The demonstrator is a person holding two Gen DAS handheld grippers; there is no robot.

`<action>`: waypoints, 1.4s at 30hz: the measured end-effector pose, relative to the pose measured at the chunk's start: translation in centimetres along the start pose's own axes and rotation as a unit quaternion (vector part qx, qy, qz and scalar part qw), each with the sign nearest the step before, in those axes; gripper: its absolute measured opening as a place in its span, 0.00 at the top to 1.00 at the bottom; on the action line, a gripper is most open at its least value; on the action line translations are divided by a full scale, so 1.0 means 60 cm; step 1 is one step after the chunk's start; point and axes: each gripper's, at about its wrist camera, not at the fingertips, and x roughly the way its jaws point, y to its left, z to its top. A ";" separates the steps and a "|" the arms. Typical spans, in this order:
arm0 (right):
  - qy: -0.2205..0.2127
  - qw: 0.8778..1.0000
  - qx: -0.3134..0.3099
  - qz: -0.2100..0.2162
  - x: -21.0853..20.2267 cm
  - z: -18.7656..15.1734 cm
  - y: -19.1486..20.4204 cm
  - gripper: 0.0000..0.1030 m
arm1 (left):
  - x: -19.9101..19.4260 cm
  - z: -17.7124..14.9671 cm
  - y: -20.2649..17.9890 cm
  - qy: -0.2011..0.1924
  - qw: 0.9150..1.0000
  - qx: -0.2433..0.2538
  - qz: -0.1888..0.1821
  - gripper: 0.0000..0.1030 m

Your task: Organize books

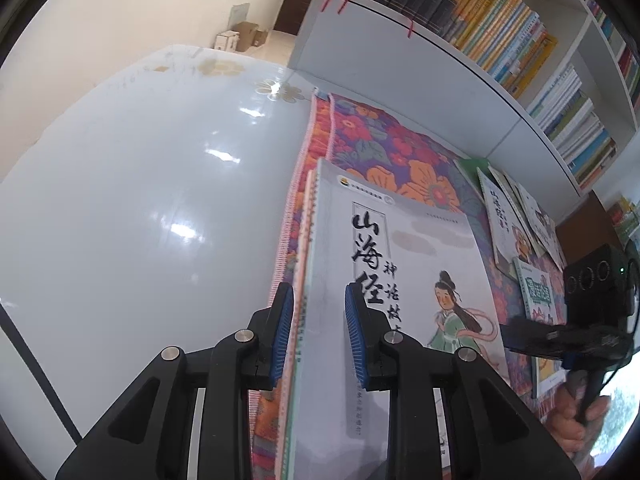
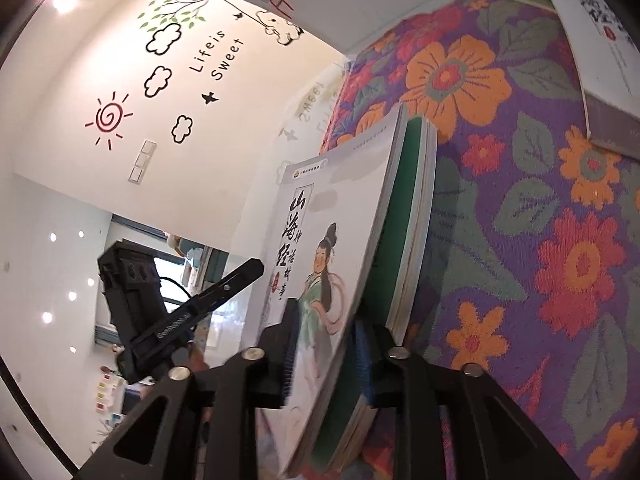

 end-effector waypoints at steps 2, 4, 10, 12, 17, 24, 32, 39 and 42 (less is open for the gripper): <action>-0.009 1.000 0.027 0.000 -0.016 0.005 -0.005 0.48 | 0.003 0.001 0.006 0.005 1.000 -0.009 -0.002 0.77; -0.027 0.998 0.033 -0.053 -0.038 0.009 -0.005 0.46 | 0.003 0.001 0.016 0.009 1.000 -0.025 -0.015 0.77; -0.047 0.987 0.045 -0.150 -0.064 0.016 -0.025 0.45 | 0.009 0.000 0.025 0.002 0.999 -0.038 -0.008 0.72; -0.033 0.988 0.064 -0.139 -0.063 0.016 -0.041 0.45 | 0.008 0.000 0.023 0.000 0.999 -0.035 -0.005 0.72; -0.022 0.990 0.070 -0.117 -0.081 0.011 -0.030 0.45 | -0.020 0.005 0.015 -0.027 0.999 -0.029 -0.022 0.72; -0.058 0.990 0.029 -0.128 -0.181 -0.021 0.014 0.45 | -0.081 0.005 -0.045 -0.057 0.996 -0.015 -0.066 0.63; -0.132 0.968 0.027 -0.210 -0.326 -0.070 -0.031 0.30 | -0.106 -0.021 -0.230 -0.060 0.994 0.058 -0.070 0.34; -0.172 0.935 -0.027 -0.308 -0.405 -0.070 -0.102 0.28 | -0.022 -0.070 -0.389 -0.031 0.995 0.086 -0.050 0.28; -0.174 0.923 -0.062 -0.337 -0.416 -0.052 -0.140 0.28 | 0.053 -0.079 -0.443 -0.021 0.996 0.085 -0.020 0.28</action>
